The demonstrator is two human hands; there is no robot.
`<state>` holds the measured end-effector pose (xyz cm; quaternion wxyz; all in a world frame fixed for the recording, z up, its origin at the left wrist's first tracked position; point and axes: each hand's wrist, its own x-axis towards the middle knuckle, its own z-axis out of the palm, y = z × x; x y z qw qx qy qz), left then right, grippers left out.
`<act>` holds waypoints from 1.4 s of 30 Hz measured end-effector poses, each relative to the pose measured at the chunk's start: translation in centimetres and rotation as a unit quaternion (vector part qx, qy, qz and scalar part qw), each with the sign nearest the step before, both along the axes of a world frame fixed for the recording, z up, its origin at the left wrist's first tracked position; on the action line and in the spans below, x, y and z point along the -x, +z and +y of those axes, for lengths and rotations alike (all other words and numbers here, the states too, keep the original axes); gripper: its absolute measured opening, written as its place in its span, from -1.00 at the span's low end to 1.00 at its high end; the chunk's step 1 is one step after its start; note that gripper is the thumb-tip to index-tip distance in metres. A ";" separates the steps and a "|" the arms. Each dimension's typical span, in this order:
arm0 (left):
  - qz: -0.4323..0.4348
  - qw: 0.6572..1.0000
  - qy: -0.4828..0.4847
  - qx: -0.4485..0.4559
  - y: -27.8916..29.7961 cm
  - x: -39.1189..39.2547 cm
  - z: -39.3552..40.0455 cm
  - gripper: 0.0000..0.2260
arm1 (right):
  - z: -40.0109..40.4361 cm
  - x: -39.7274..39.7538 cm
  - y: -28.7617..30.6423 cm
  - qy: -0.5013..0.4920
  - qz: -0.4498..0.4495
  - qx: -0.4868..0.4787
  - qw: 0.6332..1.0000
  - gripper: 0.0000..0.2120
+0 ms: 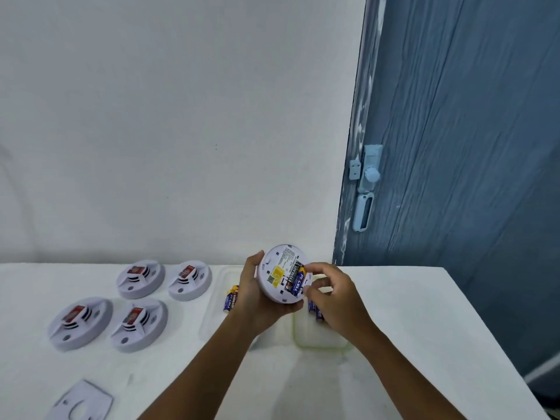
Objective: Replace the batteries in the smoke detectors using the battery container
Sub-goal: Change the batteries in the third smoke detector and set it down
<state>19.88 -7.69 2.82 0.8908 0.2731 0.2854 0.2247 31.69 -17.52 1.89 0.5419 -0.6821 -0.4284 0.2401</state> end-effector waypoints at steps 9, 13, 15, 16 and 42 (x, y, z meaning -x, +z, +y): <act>0.038 0.999 0.002 -0.031 -1.0 -1.5 -0.3 -0.49 | 0.5 -1.9 -1.1 -0.009 -0.023 -0.007 1.000 -0.88; 0.038 0.999 0.007 -0.036 -1.3 -2.0 -0.6 -0.51 | 0.6 -2.5 -1.5 -0.023 -0.024 -0.011 0.999 -0.82; 0.042 0.998 0.005 -0.042 -1.5 -2.1 -0.7 -0.50 | 0.5 -2.5 -1.6 -0.027 -0.012 -0.013 0.999 -0.81; 0.045 0.998 0.005 -0.048 -1.6 -2.1 -0.7 -0.49 | 0.4 -2.5 -1.7 -0.027 -0.005 -0.014 1.000 -0.81; -0.021 0.998 0.031 -0.056 -0.8 0.4 1.3 -0.54 | 1.9 -1.6 -4.9 0.018 -0.111 0.182 0.977 -0.85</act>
